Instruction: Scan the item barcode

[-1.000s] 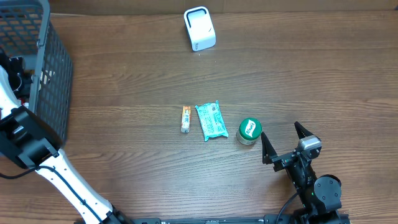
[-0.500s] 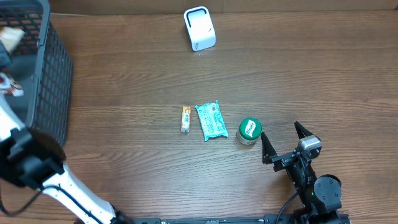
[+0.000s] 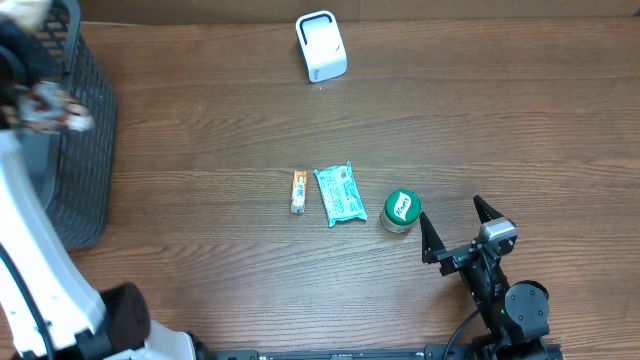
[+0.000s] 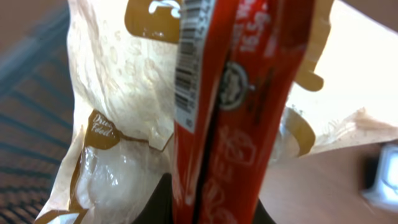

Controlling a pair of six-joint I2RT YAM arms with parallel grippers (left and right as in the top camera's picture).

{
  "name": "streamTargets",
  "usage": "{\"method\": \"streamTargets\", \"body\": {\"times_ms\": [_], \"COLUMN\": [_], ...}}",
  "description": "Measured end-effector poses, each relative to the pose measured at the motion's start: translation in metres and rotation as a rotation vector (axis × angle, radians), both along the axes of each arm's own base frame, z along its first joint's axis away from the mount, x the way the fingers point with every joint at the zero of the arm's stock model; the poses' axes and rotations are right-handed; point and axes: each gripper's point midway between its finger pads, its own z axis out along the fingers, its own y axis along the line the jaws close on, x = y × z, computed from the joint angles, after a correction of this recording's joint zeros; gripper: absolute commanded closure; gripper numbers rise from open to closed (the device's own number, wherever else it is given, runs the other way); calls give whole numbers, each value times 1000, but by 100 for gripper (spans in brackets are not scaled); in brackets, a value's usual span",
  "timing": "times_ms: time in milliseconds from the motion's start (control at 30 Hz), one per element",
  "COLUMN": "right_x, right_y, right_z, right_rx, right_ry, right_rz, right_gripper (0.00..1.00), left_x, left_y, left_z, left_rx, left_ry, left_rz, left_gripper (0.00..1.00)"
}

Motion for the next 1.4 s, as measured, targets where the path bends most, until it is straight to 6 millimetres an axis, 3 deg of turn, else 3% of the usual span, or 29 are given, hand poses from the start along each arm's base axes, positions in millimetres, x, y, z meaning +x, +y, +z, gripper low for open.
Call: {"method": "streamTargets", "body": {"times_ms": [167,333,500,633,733,900,1100,1167,1267,1333,1400], "right_x": [0,0,0,0,0,0,0,0,0,0,0], "right_y": [0,0,0,0,0,0,0,0,0,0,0], "right_z": [0,0,0,0,0,0,0,0,0,0,0], "right_rx": [0,0,0,-1,0,0,0,0,0,0,0], "right_ry": [0,0,0,0,-1,0,0,0,0,0,0], "right_rz": [0,0,0,0,0,0,0,0,0,0,0], "right_gripper": [0,0,0,0,0,0,0,0,0,0,0], "left_x": [-15,-13,-15,-21,-23,-30,-39,-44,-49,-48,-46], "left_y": [-92,-154,-206,-229,-237,-233,-230,-228,-227,-227,-227], "left_z": [-28,-76,-159,-225,-269,-324,-366,-374,-381,-382,-381], "left_rx": [-77,-106,-101,-89,-92,-91,-95,-94,-92,-90,-88], "left_ry": [162,324,509,606,622,634,623,627,637,634,627], "left_rz": [-186,-288,-340,-353,-350,-330,-328,-328,-329,-332,-339], "left_gripper": [96,96,96,96,96,96,95,87,44,33,30]}}
